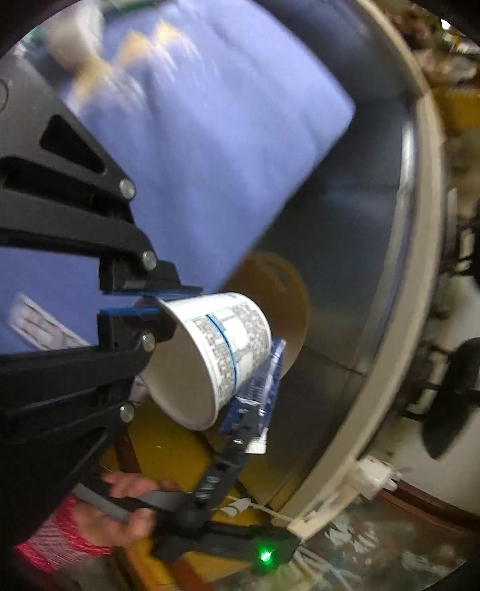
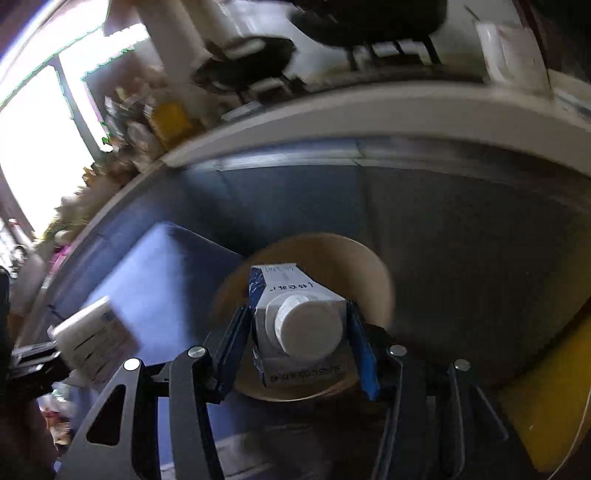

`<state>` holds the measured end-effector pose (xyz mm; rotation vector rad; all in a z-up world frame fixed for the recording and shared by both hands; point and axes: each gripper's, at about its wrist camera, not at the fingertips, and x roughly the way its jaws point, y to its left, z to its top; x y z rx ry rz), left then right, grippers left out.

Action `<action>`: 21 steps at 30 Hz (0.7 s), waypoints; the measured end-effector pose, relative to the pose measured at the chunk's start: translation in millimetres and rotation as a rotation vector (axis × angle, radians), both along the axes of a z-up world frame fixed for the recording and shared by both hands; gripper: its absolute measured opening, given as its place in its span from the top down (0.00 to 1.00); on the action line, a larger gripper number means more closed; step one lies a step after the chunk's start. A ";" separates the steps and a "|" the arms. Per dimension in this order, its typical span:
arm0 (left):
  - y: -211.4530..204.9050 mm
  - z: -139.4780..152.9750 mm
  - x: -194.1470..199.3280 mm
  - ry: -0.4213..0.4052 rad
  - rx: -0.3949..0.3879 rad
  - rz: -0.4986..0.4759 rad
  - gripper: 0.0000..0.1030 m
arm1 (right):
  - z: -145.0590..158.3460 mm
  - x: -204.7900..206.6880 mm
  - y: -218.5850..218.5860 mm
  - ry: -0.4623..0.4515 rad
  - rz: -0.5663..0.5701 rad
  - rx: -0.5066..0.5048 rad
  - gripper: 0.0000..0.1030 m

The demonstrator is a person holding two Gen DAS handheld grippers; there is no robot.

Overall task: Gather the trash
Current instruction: 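Carry both items to the beige wastebasket and open both grippers, then return both grippers to the trash on the tablecloth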

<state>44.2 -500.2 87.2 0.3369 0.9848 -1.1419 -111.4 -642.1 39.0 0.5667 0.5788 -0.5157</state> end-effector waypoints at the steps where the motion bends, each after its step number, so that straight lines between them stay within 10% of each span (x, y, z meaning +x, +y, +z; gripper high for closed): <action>1: -17.6 -11.9 1.7 0.021 0.028 0.000 0.96 | -8.9 1.4 -6.0 0.022 -0.002 0.012 0.50; 9: -66.1 -45.9 -0.3 0.039 0.147 0.036 0.86 | -31.9 -2.6 -3.6 -0.017 0.001 0.017 0.42; 21: 19.5 35.1 -15.3 -0.105 -0.054 0.151 0.58 | 52.2 7.4 56.7 -0.194 0.062 -0.067 0.42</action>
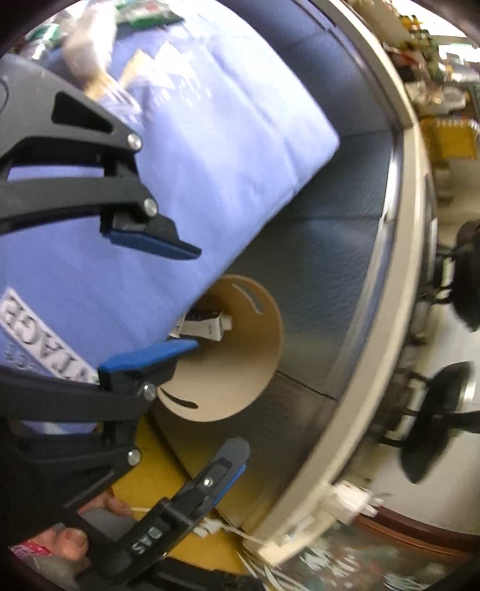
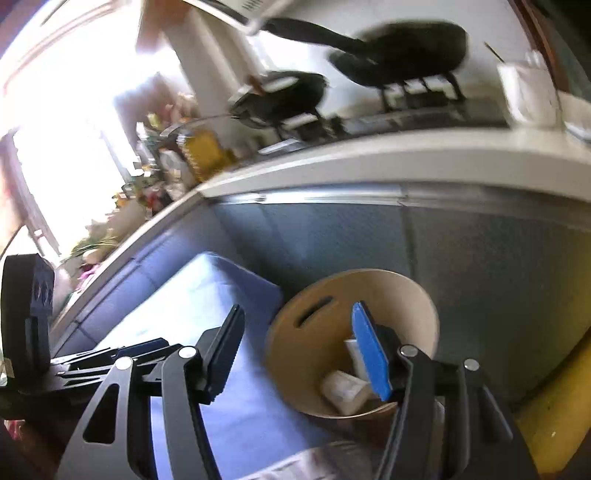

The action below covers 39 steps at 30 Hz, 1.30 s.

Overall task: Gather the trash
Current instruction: 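Return both grippers to the trash on the tablecloth, then grasp the pink paper cup with the left gripper while the right grasps the clear bottle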

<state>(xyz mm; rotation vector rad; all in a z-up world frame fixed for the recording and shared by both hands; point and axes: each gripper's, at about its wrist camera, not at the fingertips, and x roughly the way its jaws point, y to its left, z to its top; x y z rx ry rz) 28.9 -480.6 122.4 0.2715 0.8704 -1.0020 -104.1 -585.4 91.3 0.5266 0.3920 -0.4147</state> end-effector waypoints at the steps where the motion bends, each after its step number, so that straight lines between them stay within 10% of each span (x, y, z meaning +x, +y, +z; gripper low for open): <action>1: 19.9 6.7 -1.4 -0.012 -0.024 0.011 0.58 | 4.9 1.7 11.9 -0.006 0.027 -0.012 0.42; 12: 293.9 -1.5 15.6 -0.113 -0.033 0.305 0.58 | 10.5 77.2 180.7 0.093 0.458 -0.065 0.42; 22: 552.0 -38.7 53.7 -0.093 0.064 0.869 0.42 | -3.4 131.9 341.2 0.231 0.828 -0.205 0.42; 31: 601.1 -46.5 94.6 -0.019 -0.074 0.940 0.41 | -13.9 161.2 380.9 0.342 0.863 -0.520 0.42; 39: 577.7 -61.7 115.3 0.074 -0.086 0.866 0.90 | -53.4 189.1 371.7 0.435 0.878 -0.539 0.46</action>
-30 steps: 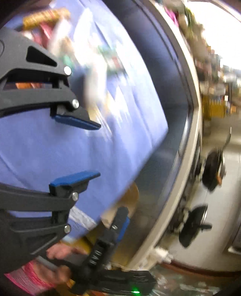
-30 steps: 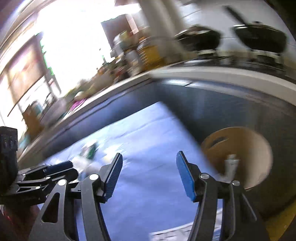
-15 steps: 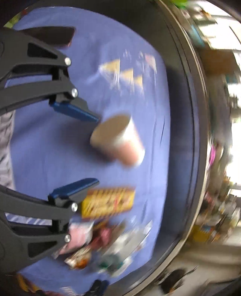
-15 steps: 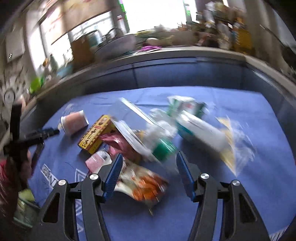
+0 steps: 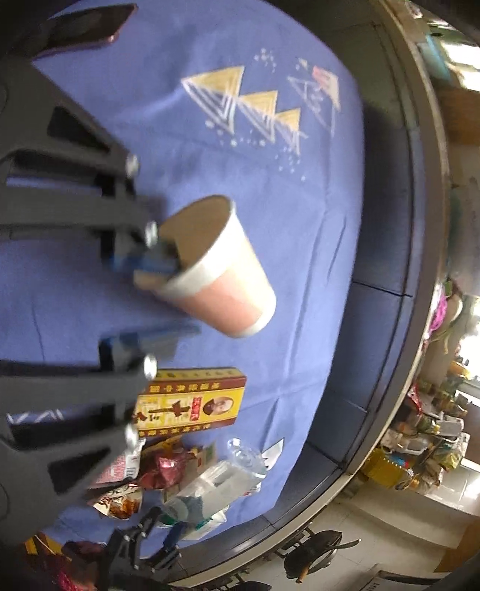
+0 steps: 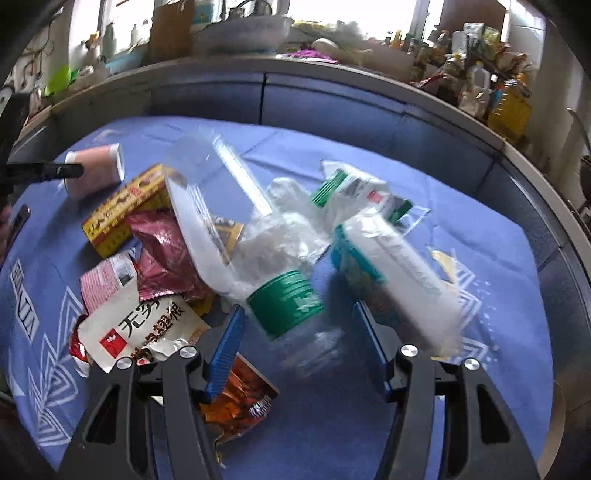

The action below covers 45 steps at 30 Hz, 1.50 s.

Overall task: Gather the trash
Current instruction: 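Grasp the pink paper cup with the left gripper while the right grasps the clear bottle, then drop the paper cup and bottle into the beige wastebasket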

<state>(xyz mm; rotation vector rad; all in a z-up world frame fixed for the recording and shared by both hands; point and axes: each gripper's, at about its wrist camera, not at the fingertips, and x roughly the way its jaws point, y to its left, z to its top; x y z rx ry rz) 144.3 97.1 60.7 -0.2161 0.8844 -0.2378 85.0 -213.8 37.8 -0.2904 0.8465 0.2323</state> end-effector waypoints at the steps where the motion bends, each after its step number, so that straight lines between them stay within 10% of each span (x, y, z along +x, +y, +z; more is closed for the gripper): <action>1: 1.8 -2.1 2.5 0.014 -0.021 0.001 0.97 | -4.0 0.4 3.1 0.000 0.012 -0.012 0.49; 8: 4.2 35.1 -32.2 -0.103 -0.055 -0.021 0.98 | 21.0 -29.4 14.8 -0.091 0.069 0.020 0.63; 22: -66.0 109.3 -76.2 -0.238 -0.110 -0.199 0.98 | 128.6 -44.9 -60.2 -0.109 -0.038 0.611 0.64; 34: -157.2 130.8 -74.0 -0.245 -0.127 -0.364 0.98 | 226.5 -38.2 -94.1 -0.256 -0.071 0.554 0.67; 45: -303.0 152.5 -68.5 -0.251 -0.098 -0.642 0.98 | 258.1 -61.2 -183.6 -0.370 -0.245 0.499 0.67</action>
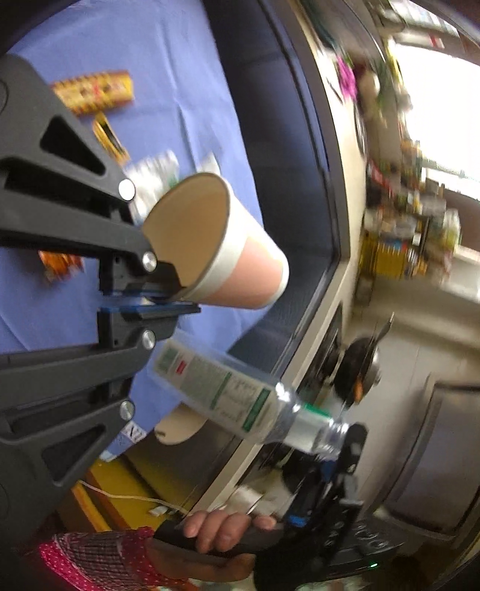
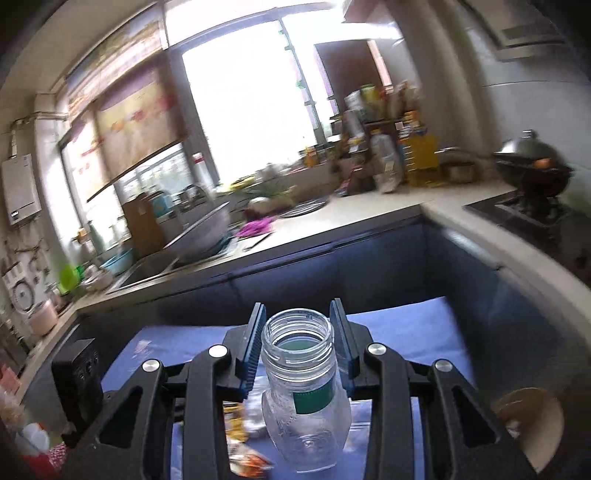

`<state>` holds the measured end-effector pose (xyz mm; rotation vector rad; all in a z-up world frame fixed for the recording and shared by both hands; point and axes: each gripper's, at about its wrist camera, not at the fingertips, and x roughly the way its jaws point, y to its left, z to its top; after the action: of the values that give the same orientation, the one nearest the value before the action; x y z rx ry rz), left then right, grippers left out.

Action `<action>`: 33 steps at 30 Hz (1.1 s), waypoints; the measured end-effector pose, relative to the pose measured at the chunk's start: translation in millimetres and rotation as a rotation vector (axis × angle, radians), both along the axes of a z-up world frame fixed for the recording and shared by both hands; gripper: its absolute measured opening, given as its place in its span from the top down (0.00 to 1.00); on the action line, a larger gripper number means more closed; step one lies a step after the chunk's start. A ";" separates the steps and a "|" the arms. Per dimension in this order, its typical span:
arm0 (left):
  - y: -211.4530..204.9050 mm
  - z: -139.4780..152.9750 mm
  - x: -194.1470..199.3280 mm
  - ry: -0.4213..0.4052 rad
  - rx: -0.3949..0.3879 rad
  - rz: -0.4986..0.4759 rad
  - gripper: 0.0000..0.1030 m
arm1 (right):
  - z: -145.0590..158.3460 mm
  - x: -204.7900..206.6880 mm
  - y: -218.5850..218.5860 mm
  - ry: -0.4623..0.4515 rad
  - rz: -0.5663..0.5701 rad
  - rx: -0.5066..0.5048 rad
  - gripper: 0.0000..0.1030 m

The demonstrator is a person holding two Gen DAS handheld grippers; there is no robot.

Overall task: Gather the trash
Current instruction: 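Drop the paper cup and bottle into the beige wastebasket, then return both grippers to the remaining wrappers on the tablecloth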

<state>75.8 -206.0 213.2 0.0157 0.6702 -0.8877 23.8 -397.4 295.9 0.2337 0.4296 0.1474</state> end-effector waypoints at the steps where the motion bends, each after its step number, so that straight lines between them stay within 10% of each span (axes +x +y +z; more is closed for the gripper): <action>1: -16.9 0.5 0.2 0.003 0.004 -0.034 0.98 | -0.2 -5.3 -15.7 -0.002 -0.034 -0.011 0.67; 9: -203.1 -27.3 -18.0 0.058 0.085 -0.350 0.98 | -33.5 -53.4 -152.7 0.025 -0.291 -0.053 0.67; 17: -343.7 -101.0 -37.8 0.164 0.232 -0.509 0.97 | -132.6 -74.0 -250.0 0.136 -0.464 -0.045 0.67; 21: -374.1 -141.0 -40.3 0.188 0.319 -0.499 0.96 | -175.9 -72.8 -274.2 0.204 -0.476 -0.033 0.67; 25: -386.3 -170.0 -40.7 0.211 0.415 -0.439 0.59 | -198.2 -71.9 -280.5 0.249 -0.485 -0.031 0.64; 33: -349.2 -137.0 -36.8 0.158 0.357 -0.398 0.58 | -195.2 -72.2 -260.9 0.249 -0.517 -0.139 0.54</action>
<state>39.0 -555.2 76.3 0.4136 0.9879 -1.1472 -48.4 -658.3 100.7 0.2204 0.6101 -0.4211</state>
